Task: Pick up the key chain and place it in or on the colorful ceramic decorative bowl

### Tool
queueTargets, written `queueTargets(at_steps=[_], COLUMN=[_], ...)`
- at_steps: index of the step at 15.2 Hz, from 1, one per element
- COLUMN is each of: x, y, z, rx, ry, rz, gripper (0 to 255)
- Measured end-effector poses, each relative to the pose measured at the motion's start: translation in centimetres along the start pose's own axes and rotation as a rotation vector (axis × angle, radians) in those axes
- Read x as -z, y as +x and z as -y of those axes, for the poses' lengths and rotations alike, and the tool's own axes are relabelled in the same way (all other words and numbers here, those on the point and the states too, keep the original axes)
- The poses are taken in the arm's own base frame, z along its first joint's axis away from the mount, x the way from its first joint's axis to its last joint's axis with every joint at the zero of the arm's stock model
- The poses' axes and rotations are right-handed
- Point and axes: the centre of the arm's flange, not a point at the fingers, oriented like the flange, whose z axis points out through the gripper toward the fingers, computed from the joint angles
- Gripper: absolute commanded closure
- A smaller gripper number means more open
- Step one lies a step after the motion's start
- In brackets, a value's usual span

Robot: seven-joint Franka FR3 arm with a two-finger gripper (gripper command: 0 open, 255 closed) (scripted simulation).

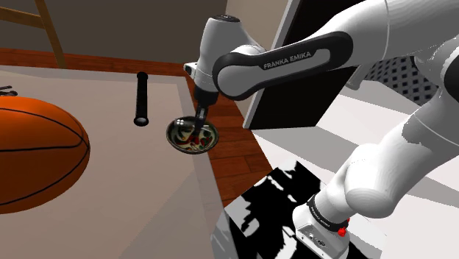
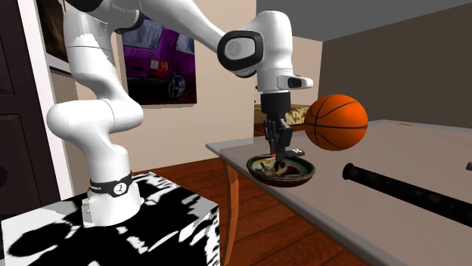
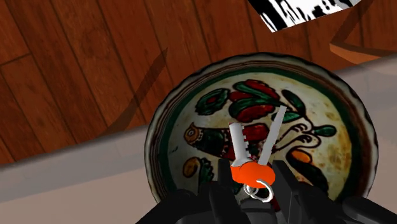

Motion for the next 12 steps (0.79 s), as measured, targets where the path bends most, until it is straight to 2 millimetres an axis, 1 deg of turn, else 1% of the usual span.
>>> queueTargets(at_steps=[3, 9, 10, 12], x=[-1.4, -1.7, -1.7, -1.7], y=[0.0, 0.0, 0.0, 0.0], z=[0.0, 0.0, 0.0, 0.0], rx=[0.0, 0.0, 0.0, 0.0], ry=[0.0, 0.0, 0.0, 0.0], rz=[0.0, 0.0, 0.0, 0.0], gripper=[255, 255, 0, 0])
